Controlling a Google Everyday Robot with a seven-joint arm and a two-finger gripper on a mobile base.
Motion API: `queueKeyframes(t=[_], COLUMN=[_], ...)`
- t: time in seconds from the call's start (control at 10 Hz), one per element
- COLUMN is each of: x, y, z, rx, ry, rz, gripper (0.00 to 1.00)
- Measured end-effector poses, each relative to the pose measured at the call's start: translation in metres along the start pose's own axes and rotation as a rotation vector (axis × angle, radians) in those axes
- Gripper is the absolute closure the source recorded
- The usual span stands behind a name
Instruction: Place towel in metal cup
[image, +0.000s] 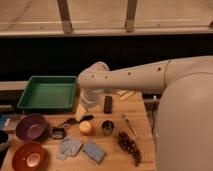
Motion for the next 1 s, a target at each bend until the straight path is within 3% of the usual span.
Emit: queueKeyframes(t=[0.5, 0.8, 1.0], x=[0.004, 0.01, 0.014], y=[-0.004, 0.03, 0.054], z=[0.002, 0.018, 0.029], rx=[0.012, 0.042, 0.027], ry=[0.019, 0.084, 0.096], rz=[-0.018, -0.11, -0.155], gripper=[0.2, 0.2, 0.2])
